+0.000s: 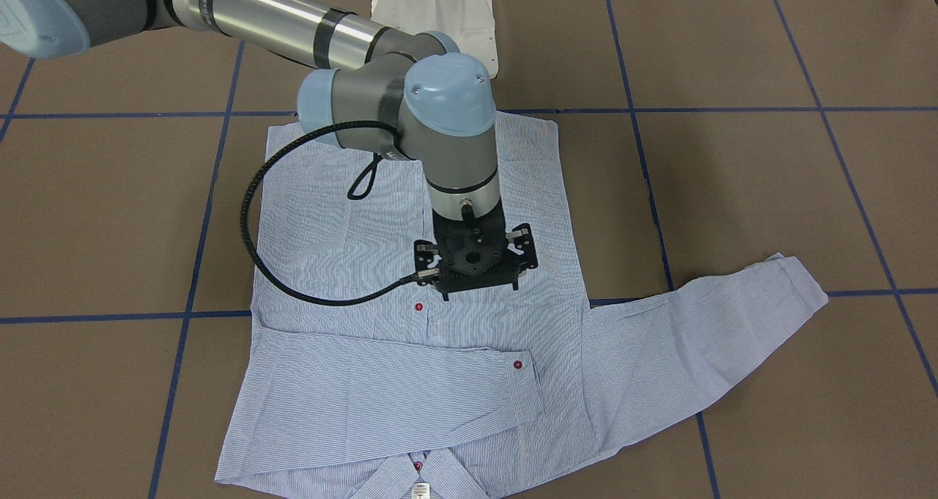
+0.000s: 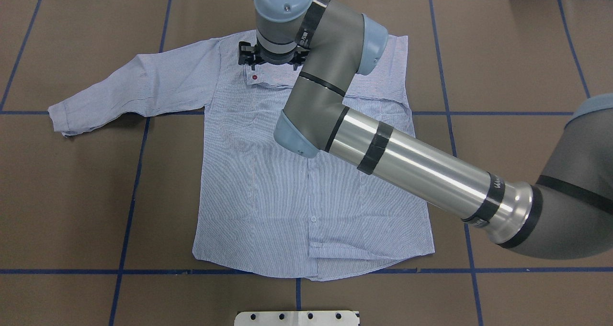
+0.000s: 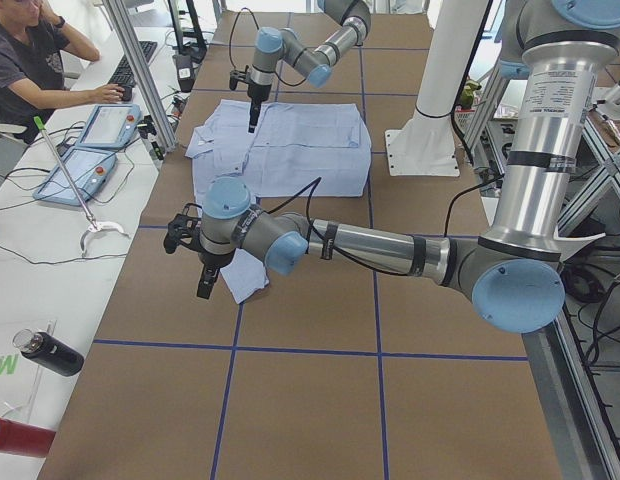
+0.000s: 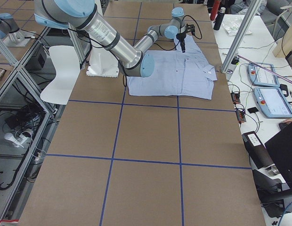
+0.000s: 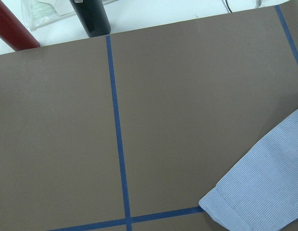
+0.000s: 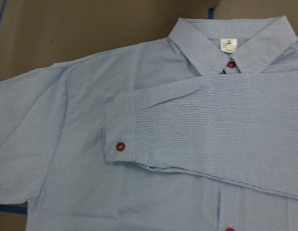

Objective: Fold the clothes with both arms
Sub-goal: 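Lift the cuff with the right gripper and fold it across the shirt toward the collar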

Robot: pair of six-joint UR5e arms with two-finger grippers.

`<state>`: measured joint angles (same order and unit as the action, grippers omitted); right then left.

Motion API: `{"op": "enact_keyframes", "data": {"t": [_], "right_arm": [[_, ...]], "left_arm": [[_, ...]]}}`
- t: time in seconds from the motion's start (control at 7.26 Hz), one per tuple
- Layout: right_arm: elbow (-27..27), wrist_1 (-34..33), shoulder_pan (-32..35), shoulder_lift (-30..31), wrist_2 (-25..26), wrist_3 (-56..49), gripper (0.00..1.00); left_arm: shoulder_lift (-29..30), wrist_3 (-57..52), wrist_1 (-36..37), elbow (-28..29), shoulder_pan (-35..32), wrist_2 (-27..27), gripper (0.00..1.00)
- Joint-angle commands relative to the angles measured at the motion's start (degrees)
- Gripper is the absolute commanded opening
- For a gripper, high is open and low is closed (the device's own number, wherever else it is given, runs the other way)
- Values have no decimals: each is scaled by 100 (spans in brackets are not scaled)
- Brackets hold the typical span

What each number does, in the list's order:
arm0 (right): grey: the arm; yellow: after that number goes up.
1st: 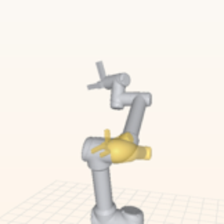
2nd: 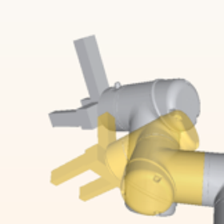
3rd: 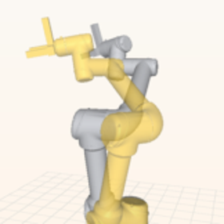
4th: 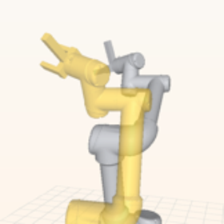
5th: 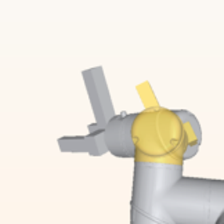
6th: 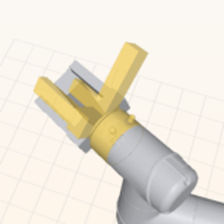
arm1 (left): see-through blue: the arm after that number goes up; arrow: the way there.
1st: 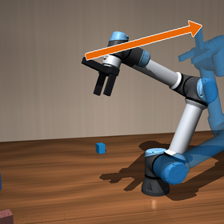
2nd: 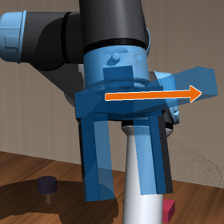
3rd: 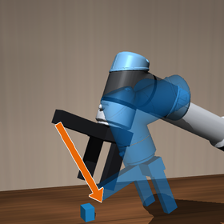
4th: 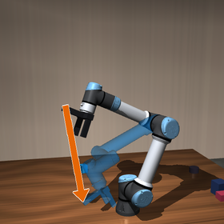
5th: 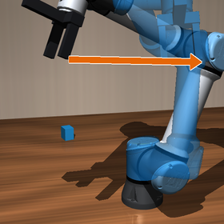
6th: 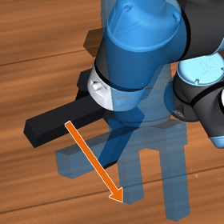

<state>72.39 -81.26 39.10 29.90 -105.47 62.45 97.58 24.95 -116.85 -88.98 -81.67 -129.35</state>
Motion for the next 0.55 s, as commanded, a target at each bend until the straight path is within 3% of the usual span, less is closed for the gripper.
{"op": "enact_keyframes", "data": {"t": [0.0,0.28,0.41], "right_arm": [[1727,-1020,229,1126,-351,-310,99],[2900,-1898,571,1885,-561,-1187,99],[3156,-1998,825,2157,-850,-1469,99]], "left_arm": [[-90,1916,-644,100,832,522,100],[-143,3796,-1354,205,1387,726,99],[-151,4642,-1732,336,1774,1258,99]]}}
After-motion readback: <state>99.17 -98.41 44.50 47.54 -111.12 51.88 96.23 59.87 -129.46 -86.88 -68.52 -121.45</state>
